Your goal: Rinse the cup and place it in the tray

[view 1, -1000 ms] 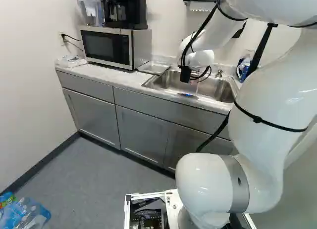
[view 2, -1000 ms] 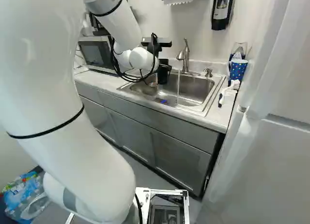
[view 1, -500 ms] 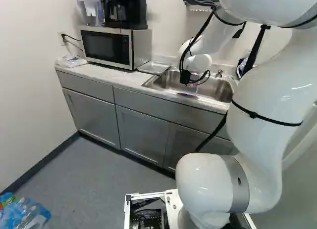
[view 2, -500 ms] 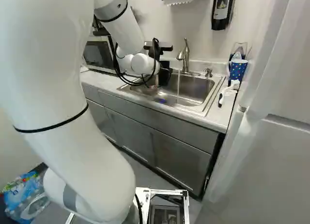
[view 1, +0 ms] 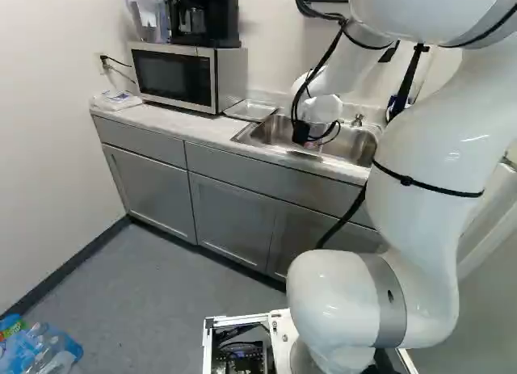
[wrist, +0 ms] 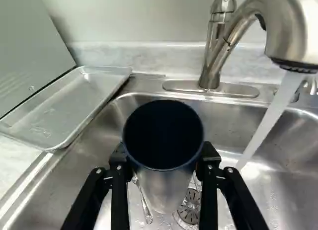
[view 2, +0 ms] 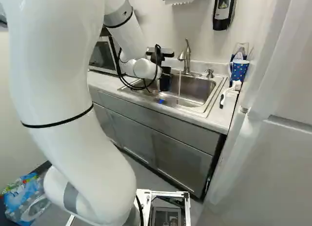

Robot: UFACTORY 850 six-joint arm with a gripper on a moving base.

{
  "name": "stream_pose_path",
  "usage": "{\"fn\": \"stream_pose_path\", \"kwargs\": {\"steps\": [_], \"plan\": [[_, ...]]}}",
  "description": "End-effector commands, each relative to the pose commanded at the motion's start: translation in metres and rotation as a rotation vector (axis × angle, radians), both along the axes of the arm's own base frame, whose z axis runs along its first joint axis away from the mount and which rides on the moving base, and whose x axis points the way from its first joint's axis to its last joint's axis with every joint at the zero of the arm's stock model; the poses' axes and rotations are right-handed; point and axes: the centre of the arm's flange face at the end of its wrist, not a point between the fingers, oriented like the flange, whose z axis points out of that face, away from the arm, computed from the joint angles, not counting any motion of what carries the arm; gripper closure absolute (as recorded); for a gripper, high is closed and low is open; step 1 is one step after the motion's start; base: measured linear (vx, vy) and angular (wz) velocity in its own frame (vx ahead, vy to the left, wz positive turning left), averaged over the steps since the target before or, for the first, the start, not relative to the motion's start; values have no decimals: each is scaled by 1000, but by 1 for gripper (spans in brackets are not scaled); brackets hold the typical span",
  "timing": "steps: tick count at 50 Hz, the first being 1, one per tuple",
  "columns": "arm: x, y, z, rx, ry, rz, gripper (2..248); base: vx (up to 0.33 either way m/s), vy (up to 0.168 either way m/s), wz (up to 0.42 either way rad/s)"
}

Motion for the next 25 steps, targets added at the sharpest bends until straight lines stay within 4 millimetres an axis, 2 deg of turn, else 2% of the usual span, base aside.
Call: {"fn": "stream_pose_path", "kwargs": {"steps": [25], "plan": [[0, -2, 0, 0, 0, -3, 124, 0, 0, 0]]}}
